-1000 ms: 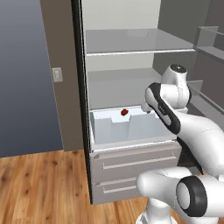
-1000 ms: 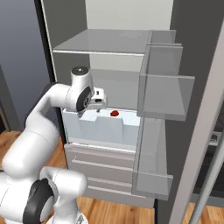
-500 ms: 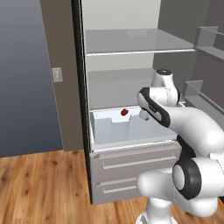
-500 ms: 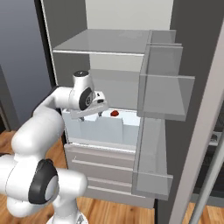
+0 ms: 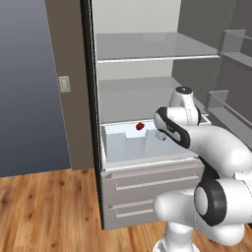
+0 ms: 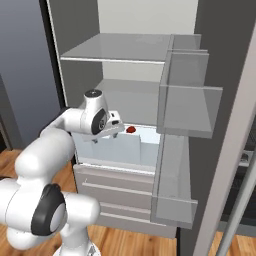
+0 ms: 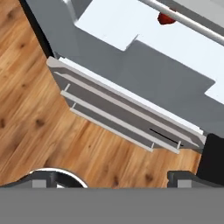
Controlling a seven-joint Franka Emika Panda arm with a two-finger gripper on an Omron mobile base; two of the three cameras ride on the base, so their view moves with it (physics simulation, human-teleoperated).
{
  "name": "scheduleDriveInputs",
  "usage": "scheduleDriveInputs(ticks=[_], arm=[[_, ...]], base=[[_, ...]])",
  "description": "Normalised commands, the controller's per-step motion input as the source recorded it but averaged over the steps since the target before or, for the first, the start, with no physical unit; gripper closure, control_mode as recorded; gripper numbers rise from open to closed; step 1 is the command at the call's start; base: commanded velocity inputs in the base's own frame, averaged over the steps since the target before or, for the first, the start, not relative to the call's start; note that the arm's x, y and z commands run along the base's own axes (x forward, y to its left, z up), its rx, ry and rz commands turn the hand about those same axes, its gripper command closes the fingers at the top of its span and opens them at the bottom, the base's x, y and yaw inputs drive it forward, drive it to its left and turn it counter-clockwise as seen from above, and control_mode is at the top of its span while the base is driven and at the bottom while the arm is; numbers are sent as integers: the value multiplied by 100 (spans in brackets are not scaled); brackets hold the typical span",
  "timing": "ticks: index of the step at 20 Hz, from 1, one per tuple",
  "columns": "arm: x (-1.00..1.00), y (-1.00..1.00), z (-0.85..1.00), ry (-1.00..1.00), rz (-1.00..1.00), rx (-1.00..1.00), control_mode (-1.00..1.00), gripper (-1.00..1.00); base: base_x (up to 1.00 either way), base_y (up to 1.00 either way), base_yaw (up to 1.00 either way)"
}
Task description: Fully open the fridge drawer.
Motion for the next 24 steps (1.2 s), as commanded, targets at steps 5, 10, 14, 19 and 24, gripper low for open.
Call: scheduleDriveInputs(ticks=[5,10,14,19,24], arm=[[12,0,2,-16,-8,2,-100,-100],[1,0,13,-12,-1,2,-100,-100],[14,0,0,-5,0,0,-100,-100],[9,0,-4,-2,0,1,-100,-100],[5,0,-5,-5,-5,10,-100,-100]], base=[[0,0,0],[0,0,0],[0,0,0],[0,0,0],[0,0,0]])
